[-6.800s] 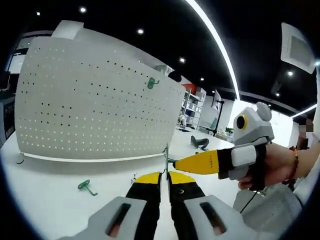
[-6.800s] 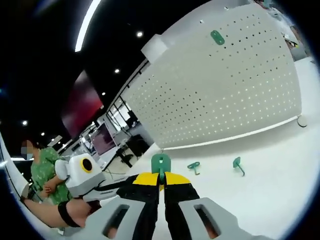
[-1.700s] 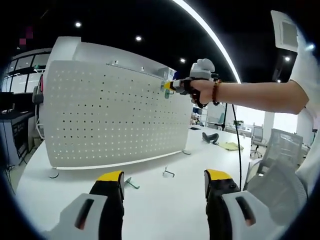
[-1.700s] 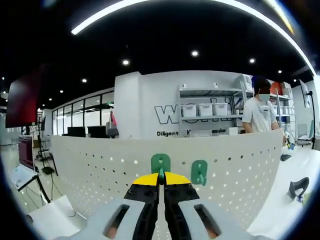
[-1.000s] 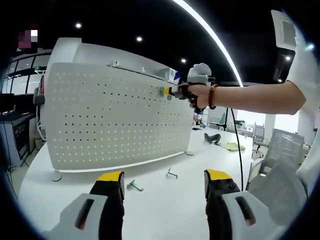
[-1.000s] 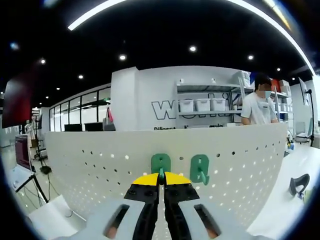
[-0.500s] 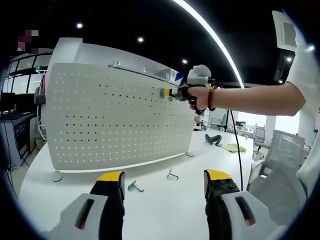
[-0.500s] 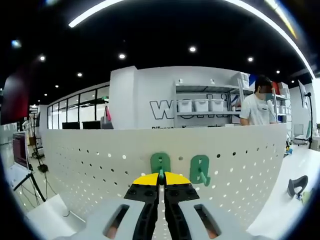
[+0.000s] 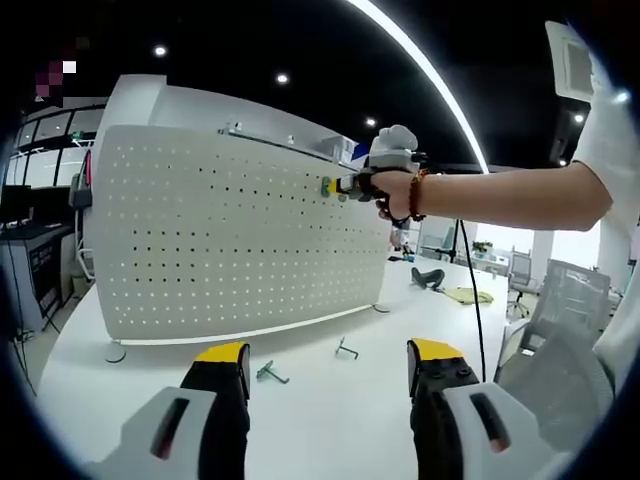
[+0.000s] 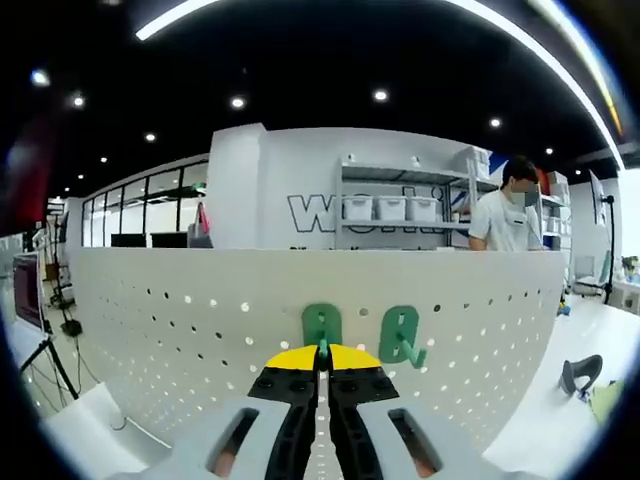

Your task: Insert the hook assembly into the mounting plate slot until the hook locks in place.

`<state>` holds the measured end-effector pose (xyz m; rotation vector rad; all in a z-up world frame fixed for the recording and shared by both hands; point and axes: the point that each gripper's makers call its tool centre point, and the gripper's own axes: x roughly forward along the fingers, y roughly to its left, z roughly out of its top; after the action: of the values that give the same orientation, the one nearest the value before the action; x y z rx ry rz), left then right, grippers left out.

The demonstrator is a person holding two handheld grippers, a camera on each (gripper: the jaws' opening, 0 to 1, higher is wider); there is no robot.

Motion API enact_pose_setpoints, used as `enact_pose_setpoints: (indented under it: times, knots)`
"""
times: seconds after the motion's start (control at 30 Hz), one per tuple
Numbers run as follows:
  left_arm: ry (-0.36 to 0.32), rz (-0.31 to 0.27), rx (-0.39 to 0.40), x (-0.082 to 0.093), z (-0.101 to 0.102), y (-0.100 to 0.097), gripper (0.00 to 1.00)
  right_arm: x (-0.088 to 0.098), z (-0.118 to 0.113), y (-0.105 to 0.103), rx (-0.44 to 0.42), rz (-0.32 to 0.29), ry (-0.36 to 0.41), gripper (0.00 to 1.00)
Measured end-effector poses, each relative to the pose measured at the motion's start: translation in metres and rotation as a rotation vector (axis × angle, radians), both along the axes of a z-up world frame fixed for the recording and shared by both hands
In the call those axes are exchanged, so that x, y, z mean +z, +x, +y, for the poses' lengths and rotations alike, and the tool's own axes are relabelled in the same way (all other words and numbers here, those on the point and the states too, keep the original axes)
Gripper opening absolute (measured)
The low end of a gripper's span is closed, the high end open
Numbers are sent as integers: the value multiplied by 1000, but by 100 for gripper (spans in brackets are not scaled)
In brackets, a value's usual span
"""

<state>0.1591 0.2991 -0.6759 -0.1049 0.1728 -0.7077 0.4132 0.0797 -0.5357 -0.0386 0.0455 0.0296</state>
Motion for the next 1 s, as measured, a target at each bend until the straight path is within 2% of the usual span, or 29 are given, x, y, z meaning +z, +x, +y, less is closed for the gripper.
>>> enact_pose_setpoints:
  times: [0.4, 0.63, 1.0]
  knots:
    - [-4, 5, -6, 0, -3, 1, 65, -3, 0, -1, 26, 12, 13, 2]
    - [2, 12, -25, -1, -10, 0, 65, 0, 0, -5, 56, 6, 11, 8]
    - [30, 17, -34, 1, -14, -2, 64, -5, 4, -21, 109, 24, 31, 12]
